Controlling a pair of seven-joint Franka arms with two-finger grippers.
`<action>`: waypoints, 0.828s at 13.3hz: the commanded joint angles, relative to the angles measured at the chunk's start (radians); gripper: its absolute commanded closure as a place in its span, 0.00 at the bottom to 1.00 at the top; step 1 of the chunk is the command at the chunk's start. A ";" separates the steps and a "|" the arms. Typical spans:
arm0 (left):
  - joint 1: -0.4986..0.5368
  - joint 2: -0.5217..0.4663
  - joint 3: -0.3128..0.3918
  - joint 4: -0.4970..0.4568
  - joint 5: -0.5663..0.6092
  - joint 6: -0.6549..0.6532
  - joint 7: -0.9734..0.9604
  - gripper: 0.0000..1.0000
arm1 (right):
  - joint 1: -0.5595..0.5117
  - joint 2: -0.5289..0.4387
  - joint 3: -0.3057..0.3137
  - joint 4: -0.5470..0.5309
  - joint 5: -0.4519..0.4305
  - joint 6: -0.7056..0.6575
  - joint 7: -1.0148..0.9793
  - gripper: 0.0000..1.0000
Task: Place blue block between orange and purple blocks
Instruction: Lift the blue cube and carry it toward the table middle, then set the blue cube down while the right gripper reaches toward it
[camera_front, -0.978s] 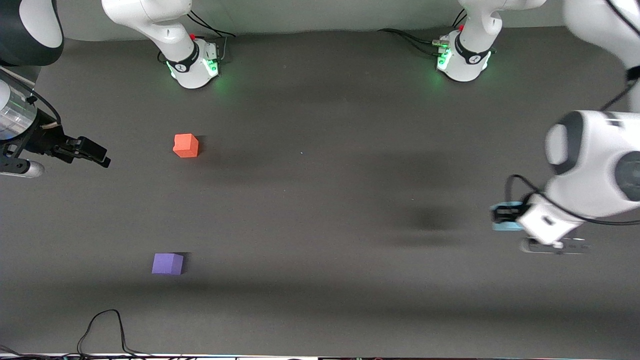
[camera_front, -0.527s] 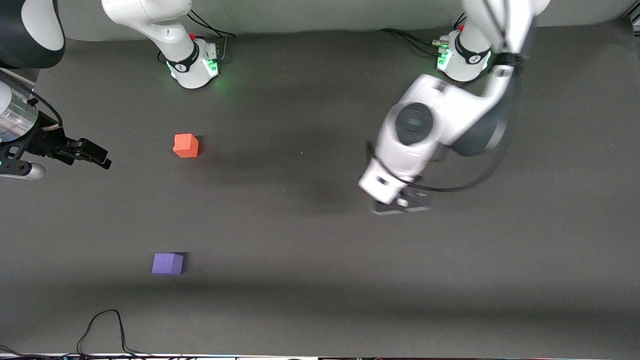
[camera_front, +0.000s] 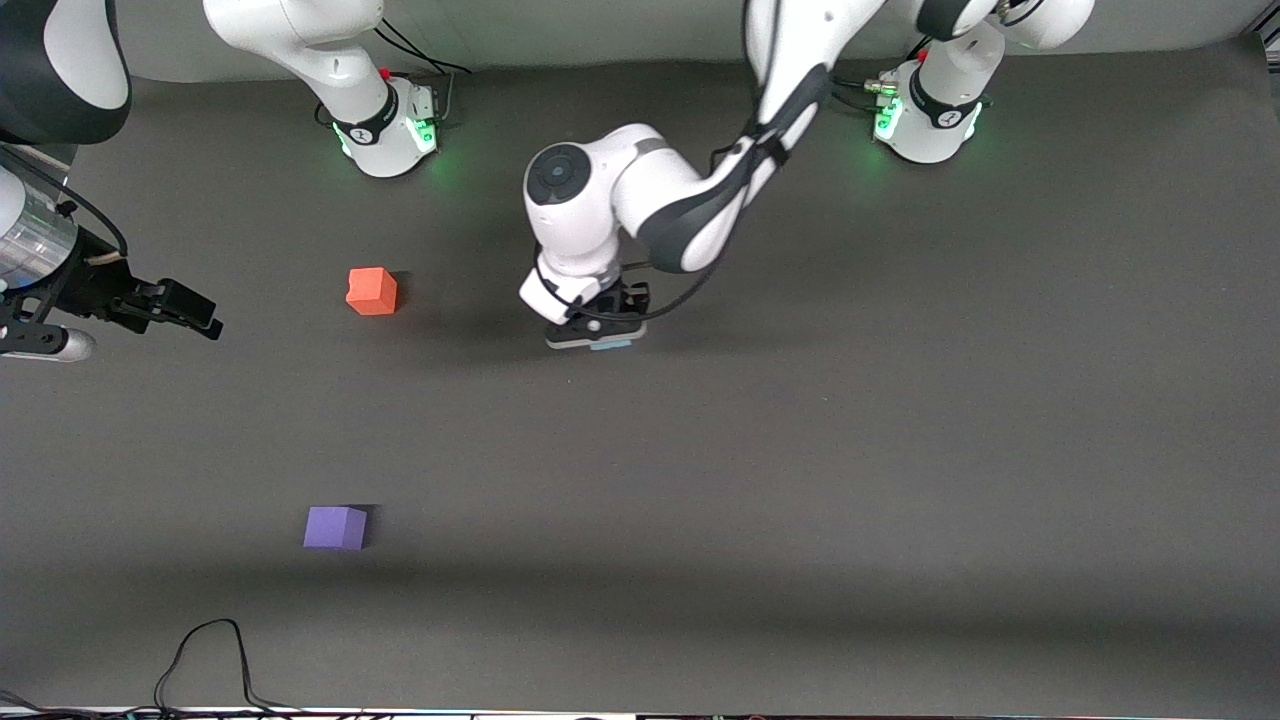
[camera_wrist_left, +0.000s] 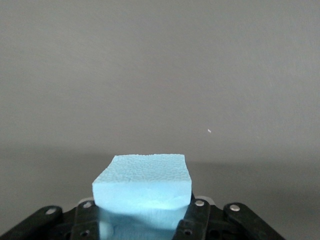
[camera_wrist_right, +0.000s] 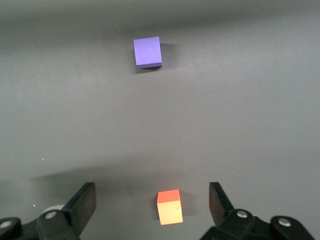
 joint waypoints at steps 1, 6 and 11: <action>-0.024 0.103 0.021 0.058 0.017 0.068 -0.012 0.55 | 0.000 -0.021 -0.004 -0.035 0.009 0.030 -0.027 0.00; -0.036 0.176 0.019 0.045 0.031 0.142 -0.009 0.55 | 0.000 -0.020 -0.004 -0.037 0.009 0.029 -0.027 0.00; -0.035 0.192 0.021 0.038 0.037 0.159 -0.003 0.00 | 0.001 -0.020 -0.004 -0.034 0.009 0.030 -0.027 0.00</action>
